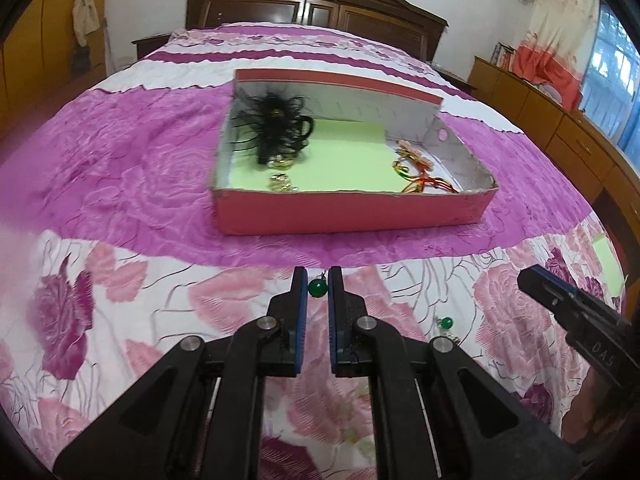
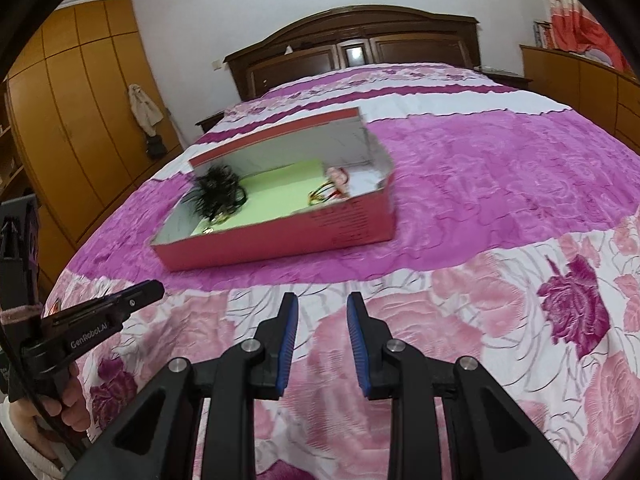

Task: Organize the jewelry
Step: 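Grasp the gold green-bead earring with the right tool while the left tool holds its earring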

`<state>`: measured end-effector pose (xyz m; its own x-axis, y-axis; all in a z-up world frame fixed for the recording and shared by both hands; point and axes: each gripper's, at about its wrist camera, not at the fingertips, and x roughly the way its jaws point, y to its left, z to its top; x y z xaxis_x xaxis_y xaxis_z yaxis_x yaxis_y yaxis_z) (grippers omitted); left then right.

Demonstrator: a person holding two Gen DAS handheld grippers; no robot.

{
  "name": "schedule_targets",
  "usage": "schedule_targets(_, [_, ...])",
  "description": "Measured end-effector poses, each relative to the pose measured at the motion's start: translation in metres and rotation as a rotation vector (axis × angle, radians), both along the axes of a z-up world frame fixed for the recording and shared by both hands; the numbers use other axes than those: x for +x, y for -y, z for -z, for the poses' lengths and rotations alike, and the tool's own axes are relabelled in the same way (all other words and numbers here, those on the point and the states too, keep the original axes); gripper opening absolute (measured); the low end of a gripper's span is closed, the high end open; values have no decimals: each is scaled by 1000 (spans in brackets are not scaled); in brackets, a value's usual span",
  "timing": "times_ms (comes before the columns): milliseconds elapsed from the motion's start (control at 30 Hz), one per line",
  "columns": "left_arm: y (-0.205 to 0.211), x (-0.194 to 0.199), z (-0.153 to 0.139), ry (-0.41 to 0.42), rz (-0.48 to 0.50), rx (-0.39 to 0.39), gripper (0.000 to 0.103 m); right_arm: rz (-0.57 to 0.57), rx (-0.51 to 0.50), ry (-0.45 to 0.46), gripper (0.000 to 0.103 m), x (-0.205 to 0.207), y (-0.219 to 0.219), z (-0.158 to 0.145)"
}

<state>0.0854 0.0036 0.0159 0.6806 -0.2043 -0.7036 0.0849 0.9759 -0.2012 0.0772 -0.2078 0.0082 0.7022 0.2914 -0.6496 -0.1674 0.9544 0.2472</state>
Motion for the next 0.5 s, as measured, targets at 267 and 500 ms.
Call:
schedule_targets(267, [-18, -8, 4, -1, -32, -10, 1, -67, -11, -43, 28, 0, -28, 9])
schedule_targets(500, [-27, -12, 8, -6, -42, -27, 1, -110, -46, -94, 28, 4, -51, 22])
